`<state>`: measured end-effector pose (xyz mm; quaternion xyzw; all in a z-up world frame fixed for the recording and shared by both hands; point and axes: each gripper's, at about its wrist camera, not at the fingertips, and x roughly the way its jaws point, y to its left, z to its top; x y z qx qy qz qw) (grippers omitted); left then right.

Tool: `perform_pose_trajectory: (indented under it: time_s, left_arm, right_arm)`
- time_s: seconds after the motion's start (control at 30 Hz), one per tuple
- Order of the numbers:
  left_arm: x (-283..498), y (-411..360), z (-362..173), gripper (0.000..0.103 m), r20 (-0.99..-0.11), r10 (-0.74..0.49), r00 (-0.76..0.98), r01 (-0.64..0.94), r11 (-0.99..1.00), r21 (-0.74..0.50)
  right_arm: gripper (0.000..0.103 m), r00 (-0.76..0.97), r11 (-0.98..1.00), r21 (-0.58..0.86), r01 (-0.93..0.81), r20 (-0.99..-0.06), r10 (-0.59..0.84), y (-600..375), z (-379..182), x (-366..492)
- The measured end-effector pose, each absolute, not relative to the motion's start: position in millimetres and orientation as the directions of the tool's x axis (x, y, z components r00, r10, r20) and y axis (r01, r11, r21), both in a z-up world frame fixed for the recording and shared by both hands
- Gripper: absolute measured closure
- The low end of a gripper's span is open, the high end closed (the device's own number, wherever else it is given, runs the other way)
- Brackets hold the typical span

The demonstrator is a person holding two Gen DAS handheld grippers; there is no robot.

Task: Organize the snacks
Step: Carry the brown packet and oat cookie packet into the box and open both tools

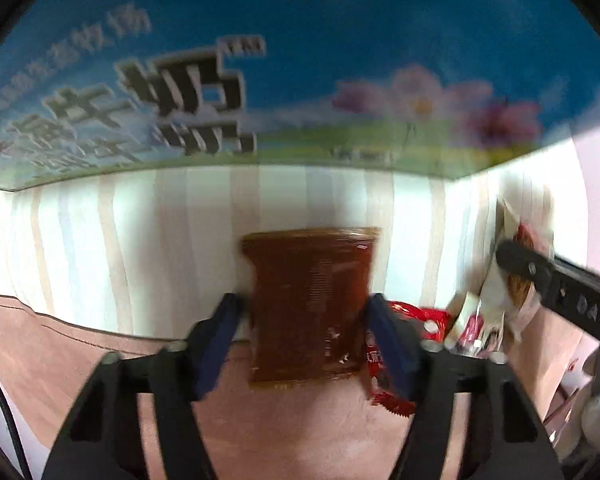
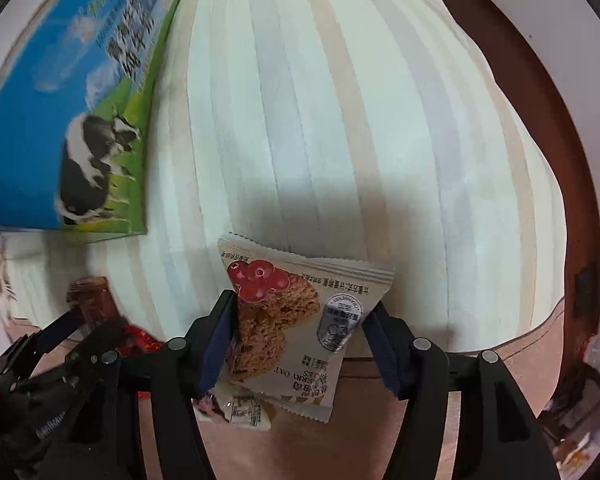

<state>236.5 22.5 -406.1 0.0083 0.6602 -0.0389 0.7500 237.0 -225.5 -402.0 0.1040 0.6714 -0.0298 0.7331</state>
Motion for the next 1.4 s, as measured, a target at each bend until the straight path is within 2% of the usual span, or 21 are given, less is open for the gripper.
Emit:
perform_pose_trajectory:
  time_s: [0.2, 0.47, 0.77, 0.87, 0.93, 1.0, 1.1, 1.3, 1.4]
  left_arm:
    - [205, 57, -409, 0.049, -0.992, -0.024, 0.120, 0.086, 0.996, -0.013]
    - [149, 123, -421, 0.049, -0.999, -0.047, 0.016, -0.002, 0.999, -0.047]
    - [88, 116, -438, 0.049, -0.991, -0.121, -0.049, -0.013, 0.993, -0.120]
    - [74, 107, -452, 0.045, -0.991, -0.110, -0.079, 0.016, 0.994, -0.112]
    - [64, 113, -460, 0.036, -0.988, -0.128, -0.082, 0.022, 0.991, -0.130]
    - [62, 115, -465, 0.027, -0.983, -0.156, -0.097, 0.010, 0.987, -0.158]
    - [77, 129, -477, 0.027, -0.980, -0.165, -0.108, -0.006, 0.986, -0.165]
    - [87, 144, -476, 0.027, -0.981, -0.156, -0.113, -0.028, 0.988, -0.154]
    - [80, 128, -474, 0.029, -0.983, -0.144, -0.112, -0.037, 0.989, -0.141]
  right_arm:
    - [0.046, 0.091, 0.994, 0.041, 0.104, -0.995, 0.032, -209, -402, 232]
    - [0.047, 0.021, 0.995, 0.027, 0.097, -0.999, 0.025, -230, -400, 192]
    - [0.047, -0.076, 0.993, 0.111, 0.034, -0.991, 0.113, -193, -410, 120]
    - [0.047, -0.085, 0.982, 0.189, 0.026, -0.978, 0.191, -170, -412, 105]
    - [0.047, -0.094, 0.973, 0.230, 0.034, -0.968, 0.232, -160, -417, 102]
    - [0.044, -0.117, 0.958, 0.281, 0.054, -0.951, 0.286, -149, -425, 104]
    - [0.028, -0.137, 0.943, 0.316, 0.104, -0.934, 0.329, -129, -432, 103]
    - [0.027, -0.148, 0.949, 0.292, 0.123, -0.940, 0.308, -99, -440, 94]
    - [0.027, -0.143, 0.952, 0.274, 0.135, -0.946, 0.292, -99, -441, 87]
